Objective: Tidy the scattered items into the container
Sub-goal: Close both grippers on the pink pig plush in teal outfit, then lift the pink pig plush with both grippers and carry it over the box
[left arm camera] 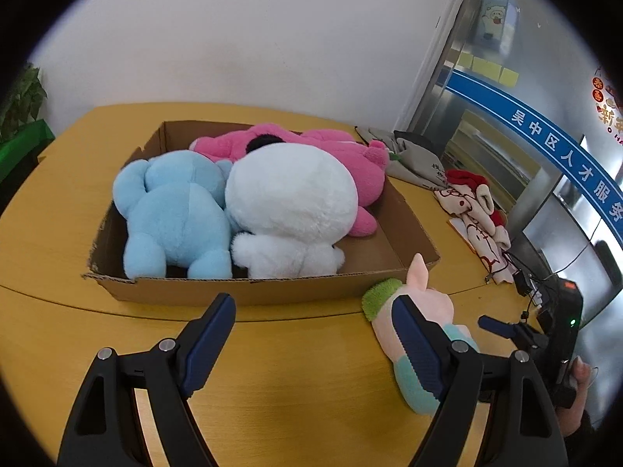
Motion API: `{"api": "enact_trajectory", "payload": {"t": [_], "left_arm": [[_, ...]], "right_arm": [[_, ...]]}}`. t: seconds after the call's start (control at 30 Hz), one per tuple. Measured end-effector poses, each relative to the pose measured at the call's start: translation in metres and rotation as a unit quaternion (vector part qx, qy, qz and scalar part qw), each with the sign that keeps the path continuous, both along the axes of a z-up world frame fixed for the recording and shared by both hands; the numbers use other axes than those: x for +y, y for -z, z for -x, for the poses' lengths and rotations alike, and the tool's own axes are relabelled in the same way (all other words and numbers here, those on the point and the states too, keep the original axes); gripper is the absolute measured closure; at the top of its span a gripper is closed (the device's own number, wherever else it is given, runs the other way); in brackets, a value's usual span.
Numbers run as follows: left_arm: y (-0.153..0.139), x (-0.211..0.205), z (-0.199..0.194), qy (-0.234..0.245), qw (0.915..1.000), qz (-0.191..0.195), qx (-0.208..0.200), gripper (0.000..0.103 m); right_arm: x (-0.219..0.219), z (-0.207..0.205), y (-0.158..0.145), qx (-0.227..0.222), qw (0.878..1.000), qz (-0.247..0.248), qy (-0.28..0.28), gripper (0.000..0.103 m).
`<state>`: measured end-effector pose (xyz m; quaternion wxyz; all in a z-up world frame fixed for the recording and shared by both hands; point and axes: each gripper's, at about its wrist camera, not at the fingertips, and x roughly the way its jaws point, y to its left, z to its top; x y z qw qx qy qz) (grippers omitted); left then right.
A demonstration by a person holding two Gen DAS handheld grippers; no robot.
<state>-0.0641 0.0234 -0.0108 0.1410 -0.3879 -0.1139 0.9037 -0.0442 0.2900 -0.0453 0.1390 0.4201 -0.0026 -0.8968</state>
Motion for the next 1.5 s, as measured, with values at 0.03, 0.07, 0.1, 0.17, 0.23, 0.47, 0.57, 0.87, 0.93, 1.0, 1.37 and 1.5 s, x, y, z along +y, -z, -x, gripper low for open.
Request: {"api": "enact_trajectory", "payload": {"t": [0.03,0.07,0.1,0.17,0.23,0.47,0.57,0.87,0.93,1.0,1.37,1.5], "left_arm": [[0.005,0.003,0.002,0.007,0.9999,-0.01,-0.01,0.02],[0.009,0.007,0.004,0.016,0.9995,-0.019,-0.019,0.02],[0.014,0.01,0.006,0.024,0.9991,-0.024,-0.027,0.02],[0.022,0.017,0.01,0.035,0.9982,-0.03,-0.039,0.02],[0.031,0.022,0.014,0.049,0.9964,-0.043,-0.054,0.02],[0.083,0.04,0.033,0.089,0.9826,-0.095,-0.132,0.021],[0.103,0.048,0.038,0.101,0.9764,-0.109,-0.156,0.02],[0.099,0.048,0.036,0.11,0.974,-0.12,-0.158,0.03],[0.094,0.049,0.035,0.114,0.9743,-0.117,-0.155,0.034],[0.084,0.051,0.032,0.115,0.9771,-0.107,-0.144,0.035],[-0.046,0.06,0.035,0.137,0.988,-0.072,0.004,0.035],[-0.114,0.069,0.042,0.149,0.9849,-0.038,0.079,0.035]], "right_arm": [[-0.002,0.0,0.005,-0.008,1.0,0.004,-0.007,0.0],[-0.003,0.001,0.011,-0.017,1.0,0.019,-0.016,0.0],[-0.005,0.002,0.016,-0.028,0.999,0.038,-0.026,0.001],[-0.01,0.002,0.023,-0.039,0.996,0.065,-0.051,0.01],[-0.018,-0.002,0.026,-0.034,0.995,0.068,-0.063,0.012],[-0.028,-0.011,0.038,-0.062,0.982,0.143,-0.109,0.015],[-0.032,-0.017,0.045,-0.073,0.974,0.176,-0.12,0.015],[-0.036,-0.015,0.045,-0.077,0.974,0.172,-0.125,0.015],[-0.036,-0.016,0.042,-0.07,0.976,0.165,-0.125,0.017],[-0.037,-0.018,0.037,-0.064,0.977,0.162,-0.124,0.019],[-0.035,-0.015,-0.065,0.063,0.978,0.153,-0.131,0.02],[-0.034,-0.002,-0.124,0.128,0.973,0.131,-0.138,0.02]]}}
